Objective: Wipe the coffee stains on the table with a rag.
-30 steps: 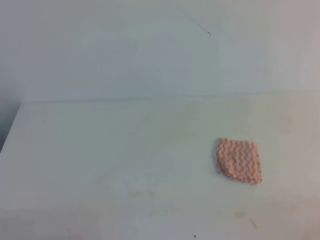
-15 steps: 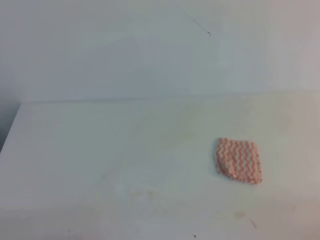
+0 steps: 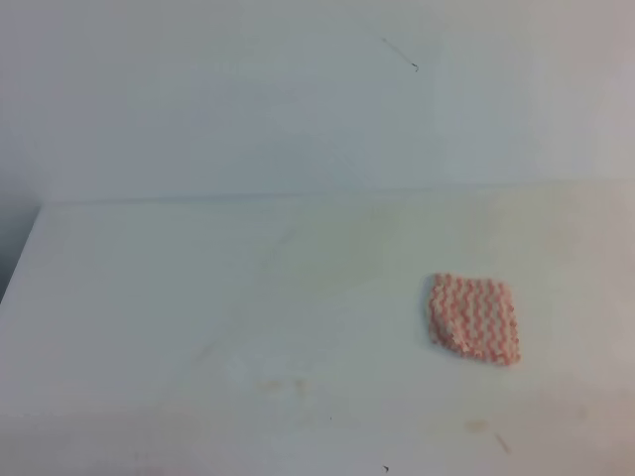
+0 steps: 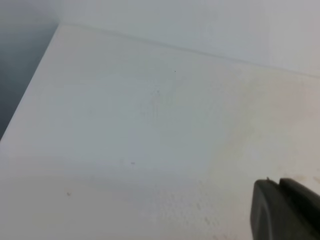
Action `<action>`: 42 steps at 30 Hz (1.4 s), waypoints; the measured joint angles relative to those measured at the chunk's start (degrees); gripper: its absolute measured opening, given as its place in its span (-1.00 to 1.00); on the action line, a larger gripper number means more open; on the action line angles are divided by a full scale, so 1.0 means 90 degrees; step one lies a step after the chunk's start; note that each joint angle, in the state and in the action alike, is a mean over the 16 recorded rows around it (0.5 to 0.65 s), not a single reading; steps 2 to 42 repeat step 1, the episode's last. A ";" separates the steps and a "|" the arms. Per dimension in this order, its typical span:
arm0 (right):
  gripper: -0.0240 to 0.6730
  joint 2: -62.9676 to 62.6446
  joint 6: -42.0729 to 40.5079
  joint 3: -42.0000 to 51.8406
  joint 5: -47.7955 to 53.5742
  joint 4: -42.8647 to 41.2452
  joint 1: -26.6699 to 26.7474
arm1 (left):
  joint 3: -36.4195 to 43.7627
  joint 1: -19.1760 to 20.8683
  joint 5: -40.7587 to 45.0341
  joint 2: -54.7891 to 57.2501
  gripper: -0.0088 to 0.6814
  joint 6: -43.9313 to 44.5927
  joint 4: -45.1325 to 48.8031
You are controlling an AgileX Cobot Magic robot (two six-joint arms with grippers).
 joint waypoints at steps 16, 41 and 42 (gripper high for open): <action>-0.94 0.0000 0.0000 0.0000 0.0002 0.0000 0.0000 | 0.0000 0.0000 0.0000 0.0000 -0.97 0.0000 0.0000; -0.94 0.0000 0.0000 0.0000 0.0002 0.0000 0.0000 | 0.0000 0.0000 0.0000 0.0000 -0.97 0.0000 0.0000; -0.94 0.0000 0.0000 0.0000 0.0002 0.0000 0.0000 | 0.0000 0.0000 0.0000 0.0000 -0.97 0.0000 0.0000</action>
